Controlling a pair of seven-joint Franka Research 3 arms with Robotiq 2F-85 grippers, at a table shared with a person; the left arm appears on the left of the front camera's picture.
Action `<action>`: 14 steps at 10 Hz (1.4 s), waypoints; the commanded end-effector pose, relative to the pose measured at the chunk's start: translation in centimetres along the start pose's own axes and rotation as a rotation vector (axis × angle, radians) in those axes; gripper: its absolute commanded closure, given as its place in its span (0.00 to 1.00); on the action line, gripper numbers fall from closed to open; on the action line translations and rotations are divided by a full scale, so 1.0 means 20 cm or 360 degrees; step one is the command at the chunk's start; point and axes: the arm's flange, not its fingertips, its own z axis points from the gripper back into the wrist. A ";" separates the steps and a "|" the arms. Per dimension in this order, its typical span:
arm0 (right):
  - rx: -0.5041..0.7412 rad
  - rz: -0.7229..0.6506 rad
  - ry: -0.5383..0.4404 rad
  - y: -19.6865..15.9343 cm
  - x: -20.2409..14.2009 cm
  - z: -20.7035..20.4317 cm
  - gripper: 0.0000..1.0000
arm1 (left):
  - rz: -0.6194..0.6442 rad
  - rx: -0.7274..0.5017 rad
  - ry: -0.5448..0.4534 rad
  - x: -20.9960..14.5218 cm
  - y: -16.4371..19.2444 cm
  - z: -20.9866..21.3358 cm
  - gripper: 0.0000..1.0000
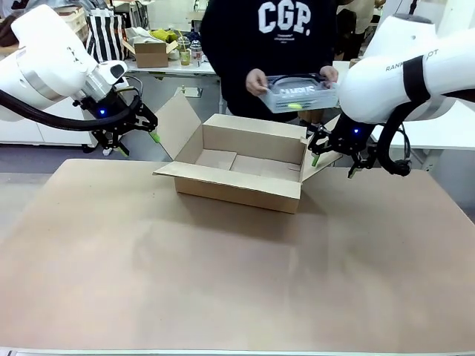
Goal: Pack the gift set into the box.
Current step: Lift both hands away from the flaps of the Package Box.
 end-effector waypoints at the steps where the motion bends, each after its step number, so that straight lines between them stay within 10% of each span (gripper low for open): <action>1: -0.0031 0.0002 -0.0007 0.01 0.01 0.01 0.00 | 0.0015 0.0022 -0.0004 -0.01 -0.01 0.01 0.00; 14: -0.0031 0.0002 -0.0007 0.01 0.01 0.01 0.00 | 0.0015 0.0022 -0.0004 -0.01 -0.01 0.01 0.00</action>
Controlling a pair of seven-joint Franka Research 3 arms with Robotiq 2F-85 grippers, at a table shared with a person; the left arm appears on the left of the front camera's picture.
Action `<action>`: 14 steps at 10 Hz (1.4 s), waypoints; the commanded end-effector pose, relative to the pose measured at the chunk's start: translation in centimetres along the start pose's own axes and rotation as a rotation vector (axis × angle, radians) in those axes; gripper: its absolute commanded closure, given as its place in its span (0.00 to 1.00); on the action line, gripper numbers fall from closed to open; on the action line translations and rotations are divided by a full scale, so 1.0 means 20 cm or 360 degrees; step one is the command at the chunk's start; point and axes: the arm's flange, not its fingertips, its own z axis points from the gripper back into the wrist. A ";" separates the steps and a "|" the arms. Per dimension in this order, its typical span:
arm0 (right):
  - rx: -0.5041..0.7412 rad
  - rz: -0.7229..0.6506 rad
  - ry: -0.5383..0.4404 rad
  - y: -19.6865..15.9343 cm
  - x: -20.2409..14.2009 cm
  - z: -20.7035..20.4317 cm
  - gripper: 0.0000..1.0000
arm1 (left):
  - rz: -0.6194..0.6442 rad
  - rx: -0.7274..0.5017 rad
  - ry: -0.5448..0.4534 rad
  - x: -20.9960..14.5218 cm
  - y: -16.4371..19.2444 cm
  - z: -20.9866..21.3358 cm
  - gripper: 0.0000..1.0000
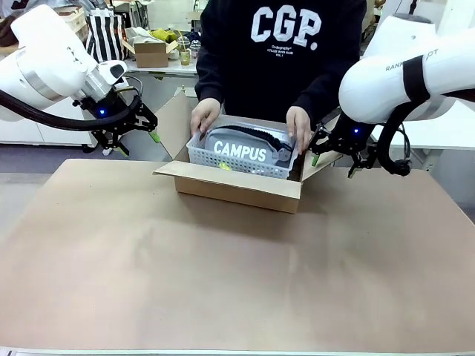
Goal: Pack the gift set into the box.
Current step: Lift both hands away from the flaps of the Package Box.
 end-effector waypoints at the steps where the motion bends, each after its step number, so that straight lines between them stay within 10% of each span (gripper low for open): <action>1: -0.0031 0.0002 -0.0007 0.01 0.01 0.01 0.00 | 0.0015 0.0022 -0.0004 -0.01 -0.01 0.01 0.00; 14: -0.0031 0.0002 -0.0007 0.01 0.01 0.01 0.00 | 0.0015 0.0022 -0.0004 -0.01 -0.01 0.01 0.00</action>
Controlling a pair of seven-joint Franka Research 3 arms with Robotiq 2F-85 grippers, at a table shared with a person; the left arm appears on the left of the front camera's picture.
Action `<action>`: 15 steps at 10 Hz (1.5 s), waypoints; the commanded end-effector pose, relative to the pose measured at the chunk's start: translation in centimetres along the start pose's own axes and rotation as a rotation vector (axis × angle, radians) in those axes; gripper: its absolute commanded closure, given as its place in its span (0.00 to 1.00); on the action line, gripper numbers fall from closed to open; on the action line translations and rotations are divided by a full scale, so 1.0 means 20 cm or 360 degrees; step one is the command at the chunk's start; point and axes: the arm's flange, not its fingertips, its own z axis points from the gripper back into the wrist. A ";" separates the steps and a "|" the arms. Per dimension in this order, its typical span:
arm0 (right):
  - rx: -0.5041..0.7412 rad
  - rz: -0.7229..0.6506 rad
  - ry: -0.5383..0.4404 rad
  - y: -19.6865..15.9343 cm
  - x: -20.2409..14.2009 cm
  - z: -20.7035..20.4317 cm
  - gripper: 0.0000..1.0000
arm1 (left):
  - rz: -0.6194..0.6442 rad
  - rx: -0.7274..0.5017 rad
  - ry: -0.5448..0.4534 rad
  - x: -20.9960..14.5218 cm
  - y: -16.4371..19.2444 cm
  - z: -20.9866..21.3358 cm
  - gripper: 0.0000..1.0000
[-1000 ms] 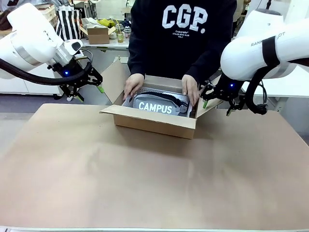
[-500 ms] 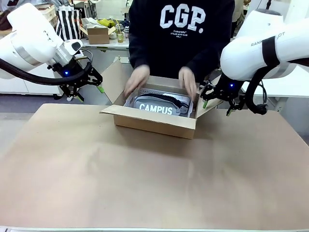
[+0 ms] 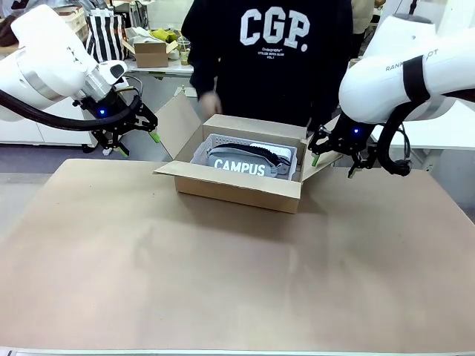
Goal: Pack the gift set into the box.
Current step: Lift both hands away from the flaps of the Package Box.
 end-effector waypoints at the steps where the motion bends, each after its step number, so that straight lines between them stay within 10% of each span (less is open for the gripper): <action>1: -0.0031 0.0003 -0.0007 0.01 0.01 0.01 0.00 | 0.0015 0.0022 -0.0004 -0.01 -0.01 0.01 0.00; 13: 0.0000 0.0000 0.0000 0.00 0.00 0.00 0.00 | 0.0000 0.0000 0.0000 0.00 0.00 0.00 0.00; 15: 0.0168 0.0055 0.0043 -0.02 -0.03 0.23 0.00 | -0.0111 -0.0231 -0.0150 0.03 -0.14 0.33 0.00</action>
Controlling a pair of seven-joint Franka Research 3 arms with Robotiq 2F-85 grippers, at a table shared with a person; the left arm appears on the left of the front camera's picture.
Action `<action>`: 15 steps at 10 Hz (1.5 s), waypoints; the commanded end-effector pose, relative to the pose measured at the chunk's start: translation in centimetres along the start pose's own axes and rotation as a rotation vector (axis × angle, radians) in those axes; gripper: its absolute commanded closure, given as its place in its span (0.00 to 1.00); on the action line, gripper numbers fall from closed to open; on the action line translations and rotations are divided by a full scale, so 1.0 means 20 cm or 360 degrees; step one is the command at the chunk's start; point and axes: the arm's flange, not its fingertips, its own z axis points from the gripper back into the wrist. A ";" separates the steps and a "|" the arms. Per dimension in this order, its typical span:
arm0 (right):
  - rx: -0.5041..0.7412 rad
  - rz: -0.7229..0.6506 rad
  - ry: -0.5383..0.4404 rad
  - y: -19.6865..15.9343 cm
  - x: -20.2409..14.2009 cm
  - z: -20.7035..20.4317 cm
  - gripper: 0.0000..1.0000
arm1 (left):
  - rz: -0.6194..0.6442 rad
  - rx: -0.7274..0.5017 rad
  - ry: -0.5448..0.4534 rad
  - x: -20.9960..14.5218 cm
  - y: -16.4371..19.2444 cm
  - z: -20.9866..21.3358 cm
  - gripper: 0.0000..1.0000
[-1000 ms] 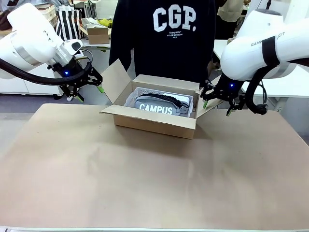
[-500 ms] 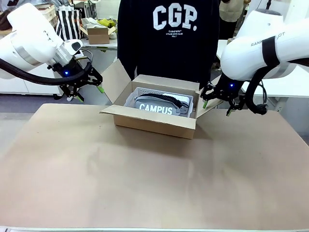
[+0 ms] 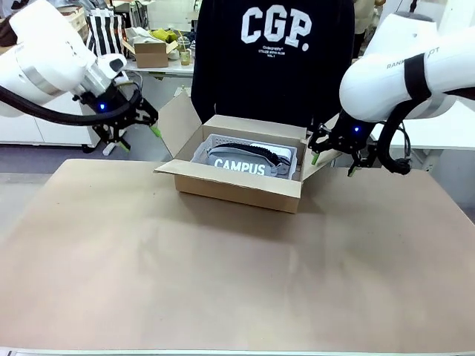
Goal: Pack the gift set into the box.
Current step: Lift both hands away from the flaps of the Package Box.
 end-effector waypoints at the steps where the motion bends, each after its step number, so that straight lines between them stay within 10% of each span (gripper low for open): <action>1: 0.0295 0.0035 0.0066 -0.11 -0.09 0.38 0.00 | -0.0152 -0.0407 -0.0120 -0.03 -0.11 0.48 0.00; 5: 0.0871 0.0047 0.0393 -0.64 -0.35 0.81 0.00 | -0.0319 -0.1012 0.0101 -0.37 0.19 1.06 0.00; 10: 0.1535 -0.0197 0.0318 -1.02 -0.42 0.62 0.00 | -0.0212 -0.1478 0.0303 -0.67 0.64 0.79 0.00; 11: 0.1246 -0.0038 0.0411 -0.96 -0.46 0.79 0.00 | -0.0210 -0.1525 0.0243 -0.64 0.67 0.70 0.00; 15: 0.1246 -0.0038 0.0411 -0.96 -0.46 0.79 0.00 | -0.0195 -0.1347 0.0344 -0.71 0.61 0.85 0.00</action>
